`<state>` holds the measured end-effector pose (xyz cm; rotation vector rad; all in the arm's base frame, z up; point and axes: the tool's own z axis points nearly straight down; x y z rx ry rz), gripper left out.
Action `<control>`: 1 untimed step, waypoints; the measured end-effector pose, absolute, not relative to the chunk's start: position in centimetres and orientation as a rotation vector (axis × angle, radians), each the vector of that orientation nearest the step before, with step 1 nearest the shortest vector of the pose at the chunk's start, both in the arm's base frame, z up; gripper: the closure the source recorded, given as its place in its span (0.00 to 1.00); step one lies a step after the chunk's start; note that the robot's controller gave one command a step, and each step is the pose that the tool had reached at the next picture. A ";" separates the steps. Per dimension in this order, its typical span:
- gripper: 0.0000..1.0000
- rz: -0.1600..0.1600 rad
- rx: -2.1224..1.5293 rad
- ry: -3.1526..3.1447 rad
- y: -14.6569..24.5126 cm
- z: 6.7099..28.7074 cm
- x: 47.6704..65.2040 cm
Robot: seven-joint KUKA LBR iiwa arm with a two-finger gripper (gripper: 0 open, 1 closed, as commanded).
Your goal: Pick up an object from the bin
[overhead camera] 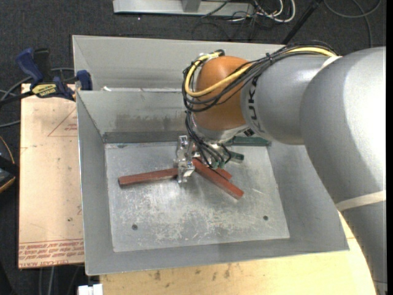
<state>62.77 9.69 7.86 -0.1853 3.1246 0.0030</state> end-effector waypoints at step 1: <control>1.00 0.003 -0.185 3.125 9.7 7.9 62.8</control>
Offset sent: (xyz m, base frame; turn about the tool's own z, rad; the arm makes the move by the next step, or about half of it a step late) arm 0.0015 0.0131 0.1443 0.0677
